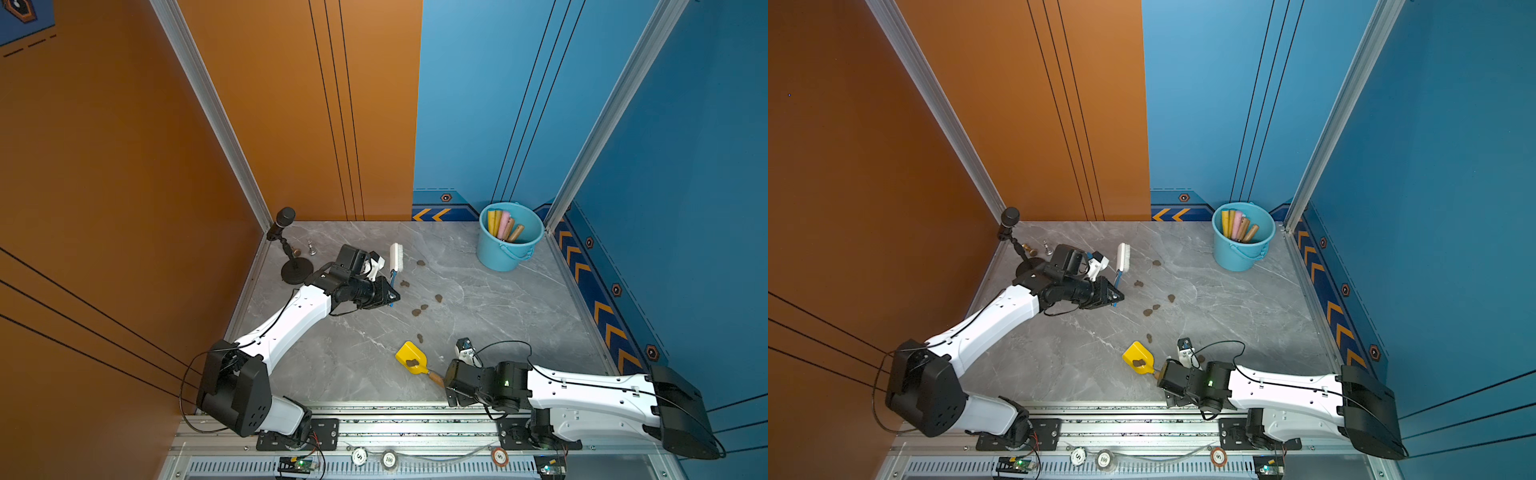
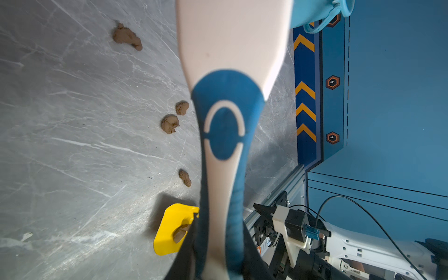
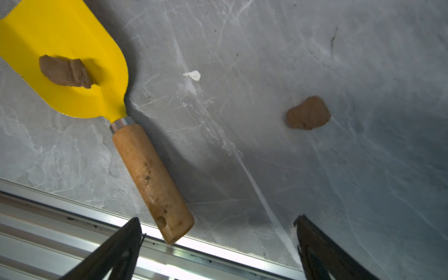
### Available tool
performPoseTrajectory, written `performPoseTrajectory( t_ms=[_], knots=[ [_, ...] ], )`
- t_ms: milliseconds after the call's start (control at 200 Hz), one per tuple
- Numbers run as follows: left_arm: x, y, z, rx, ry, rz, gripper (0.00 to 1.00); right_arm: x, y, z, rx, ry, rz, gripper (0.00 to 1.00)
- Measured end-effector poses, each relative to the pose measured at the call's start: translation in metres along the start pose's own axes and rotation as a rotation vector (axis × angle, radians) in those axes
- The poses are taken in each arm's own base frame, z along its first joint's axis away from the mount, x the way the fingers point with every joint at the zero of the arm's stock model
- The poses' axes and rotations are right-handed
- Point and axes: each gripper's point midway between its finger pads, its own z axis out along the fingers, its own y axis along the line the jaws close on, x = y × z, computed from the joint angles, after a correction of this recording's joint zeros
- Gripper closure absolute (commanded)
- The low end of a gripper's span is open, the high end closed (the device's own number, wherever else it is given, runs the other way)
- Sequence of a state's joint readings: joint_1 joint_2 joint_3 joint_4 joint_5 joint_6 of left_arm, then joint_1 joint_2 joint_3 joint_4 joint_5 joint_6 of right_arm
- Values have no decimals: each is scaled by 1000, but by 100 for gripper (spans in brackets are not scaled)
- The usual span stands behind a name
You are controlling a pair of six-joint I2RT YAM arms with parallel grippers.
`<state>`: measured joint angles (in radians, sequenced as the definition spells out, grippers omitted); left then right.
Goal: Brush the soil off the hand trowel and place it into the bucket
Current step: Adjust the hand trowel at the center of the board.
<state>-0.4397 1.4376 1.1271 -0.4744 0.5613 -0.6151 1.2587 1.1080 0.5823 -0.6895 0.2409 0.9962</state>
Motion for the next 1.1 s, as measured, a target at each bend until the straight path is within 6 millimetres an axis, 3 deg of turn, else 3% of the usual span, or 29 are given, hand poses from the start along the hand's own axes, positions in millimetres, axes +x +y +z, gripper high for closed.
performPoseTrajectory(
  t_ms=[275, 541, 821, 1101],
  knots=[
    [-4, 2, 0, -13, -21, -2, 100, 9, 0, 5, 20, 23, -40, 1],
    [-6, 3, 0, -24, -33, -6, 100, 11, -14, 12, 72, 3, -34, 0],
    [-1, 3, -3, -25, -37, -1, 100, -9, -23, 25, 128, -46, 33, 1],
    [1, 4, -11, -35, -63, 8, 100, -50, -38, 36, 170, -74, 138, 0]
  ],
)
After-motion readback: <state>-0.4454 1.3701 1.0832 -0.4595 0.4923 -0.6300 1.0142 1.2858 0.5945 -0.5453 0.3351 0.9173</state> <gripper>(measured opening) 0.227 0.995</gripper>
